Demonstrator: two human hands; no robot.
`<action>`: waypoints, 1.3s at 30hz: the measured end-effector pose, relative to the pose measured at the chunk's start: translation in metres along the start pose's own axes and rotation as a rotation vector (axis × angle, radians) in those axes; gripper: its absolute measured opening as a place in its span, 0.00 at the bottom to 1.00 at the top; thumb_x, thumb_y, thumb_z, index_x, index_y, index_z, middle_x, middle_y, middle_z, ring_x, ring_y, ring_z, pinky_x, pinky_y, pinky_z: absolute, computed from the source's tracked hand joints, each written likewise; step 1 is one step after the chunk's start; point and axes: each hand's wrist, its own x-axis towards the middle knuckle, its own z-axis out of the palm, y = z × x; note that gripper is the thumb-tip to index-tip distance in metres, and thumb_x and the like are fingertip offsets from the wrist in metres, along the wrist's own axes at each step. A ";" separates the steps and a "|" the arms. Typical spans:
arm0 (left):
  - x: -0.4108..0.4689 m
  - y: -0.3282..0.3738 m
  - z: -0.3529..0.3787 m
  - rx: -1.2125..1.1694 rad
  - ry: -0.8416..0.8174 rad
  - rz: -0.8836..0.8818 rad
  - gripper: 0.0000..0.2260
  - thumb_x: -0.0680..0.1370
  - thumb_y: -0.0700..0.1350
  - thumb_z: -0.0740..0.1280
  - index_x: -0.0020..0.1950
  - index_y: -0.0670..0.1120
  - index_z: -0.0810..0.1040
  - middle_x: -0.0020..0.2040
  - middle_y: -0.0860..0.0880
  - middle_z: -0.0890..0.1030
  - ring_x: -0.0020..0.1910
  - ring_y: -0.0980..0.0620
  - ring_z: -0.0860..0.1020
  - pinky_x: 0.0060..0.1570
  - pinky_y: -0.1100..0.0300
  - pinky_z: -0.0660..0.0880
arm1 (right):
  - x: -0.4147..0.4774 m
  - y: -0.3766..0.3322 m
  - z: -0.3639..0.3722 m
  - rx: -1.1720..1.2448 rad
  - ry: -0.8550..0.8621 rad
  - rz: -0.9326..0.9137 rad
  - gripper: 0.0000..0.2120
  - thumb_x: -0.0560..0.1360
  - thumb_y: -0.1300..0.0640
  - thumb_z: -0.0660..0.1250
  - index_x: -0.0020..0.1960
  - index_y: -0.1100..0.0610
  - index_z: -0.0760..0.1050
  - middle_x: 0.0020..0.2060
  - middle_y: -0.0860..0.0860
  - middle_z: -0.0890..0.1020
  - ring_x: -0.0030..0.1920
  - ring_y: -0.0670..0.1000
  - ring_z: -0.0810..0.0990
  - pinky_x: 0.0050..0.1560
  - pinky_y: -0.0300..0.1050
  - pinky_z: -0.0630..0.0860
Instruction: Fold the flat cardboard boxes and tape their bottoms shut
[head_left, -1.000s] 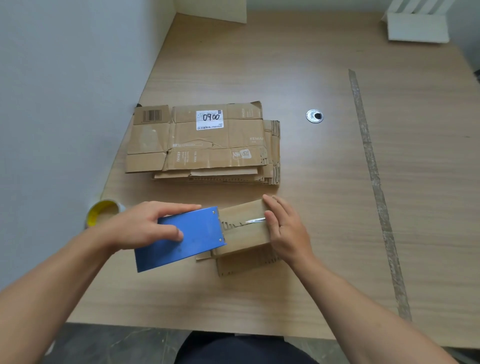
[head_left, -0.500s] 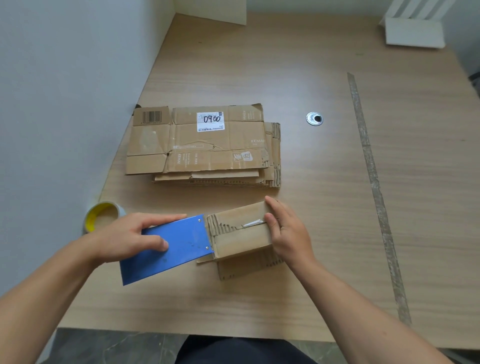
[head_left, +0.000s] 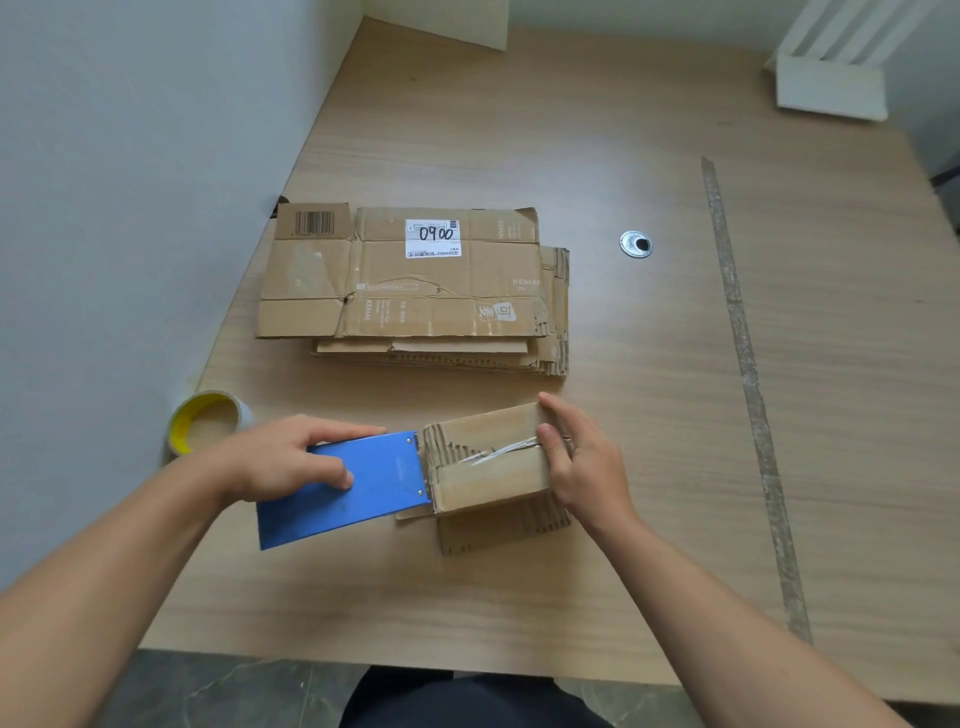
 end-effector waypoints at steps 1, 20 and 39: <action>0.002 0.002 -0.001 0.019 -0.001 -0.003 0.25 0.65 0.56 0.67 0.59 0.76 0.74 0.53 0.66 0.81 0.51 0.62 0.79 0.50 0.64 0.71 | 0.000 -0.001 -0.001 0.003 -0.002 0.005 0.17 0.81 0.55 0.64 0.70 0.48 0.74 0.65 0.44 0.78 0.65 0.46 0.75 0.62 0.38 0.68; -0.005 -0.003 0.019 -0.001 0.078 0.022 0.24 0.65 0.56 0.67 0.57 0.78 0.74 0.56 0.68 0.79 0.54 0.62 0.78 0.59 0.58 0.73 | -0.033 -0.024 0.047 -0.730 -0.145 -0.398 0.29 0.82 0.37 0.47 0.78 0.48 0.60 0.78 0.51 0.62 0.78 0.56 0.57 0.74 0.59 0.53; -0.007 -0.015 0.023 0.026 0.098 0.001 0.23 0.64 0.58 0.65 0.57 0.77 0.73 0.58 0.67 0.78 0.55 0.62 0.76 0.56 0.61 0.73 | -0.031 -0.023 0.045 -0.755 -0.192 -0.369 0.29 0.82 0.35 0.43 0.80 0.45 0.54 0.80 0.49 0.56 0.79 0.52 0.50 0.76 0.55 0.48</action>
